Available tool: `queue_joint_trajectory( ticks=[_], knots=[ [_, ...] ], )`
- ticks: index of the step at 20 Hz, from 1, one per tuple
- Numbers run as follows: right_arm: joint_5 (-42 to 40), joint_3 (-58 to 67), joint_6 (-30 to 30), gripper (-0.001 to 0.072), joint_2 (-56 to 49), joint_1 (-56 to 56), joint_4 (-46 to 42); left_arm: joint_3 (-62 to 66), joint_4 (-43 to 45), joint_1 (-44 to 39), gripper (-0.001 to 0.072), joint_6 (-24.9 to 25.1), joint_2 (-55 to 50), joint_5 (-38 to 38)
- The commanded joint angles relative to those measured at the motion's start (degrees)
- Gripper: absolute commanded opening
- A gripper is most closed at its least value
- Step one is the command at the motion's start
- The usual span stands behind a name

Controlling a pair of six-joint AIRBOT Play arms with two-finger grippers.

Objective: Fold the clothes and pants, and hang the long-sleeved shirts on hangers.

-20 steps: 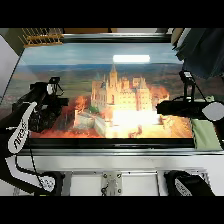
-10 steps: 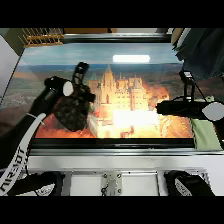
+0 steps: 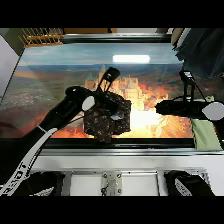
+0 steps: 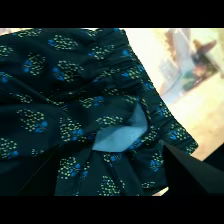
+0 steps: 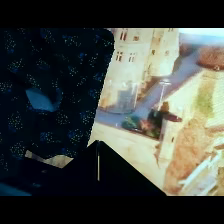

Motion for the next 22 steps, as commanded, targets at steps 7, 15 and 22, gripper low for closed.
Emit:
queue_joint_trajectory(
  ticks=[7, 15, 22],
  knots=[
    [0.0, 0.0, 0.0, 0.0015, 0.0, 0.0, 0.1, 0.3, -0.4, 13.5, 0.0654, -6.9, -9.6, 1.2],
    [0.0, 0.0, 0.0, 0.0015, 0.0, 0.0, 0.1, 14.2, -0.3, 15.8, 0.0653, -10.5, -25.9, -4.4],
    [-4.5, 0.0, 2.6, 0.0498, -9.6, 0.0, 0.2, 20.1, -0.4, 19.8, 0.0007, -8.0, -27.3, -12.9]
  ],
)
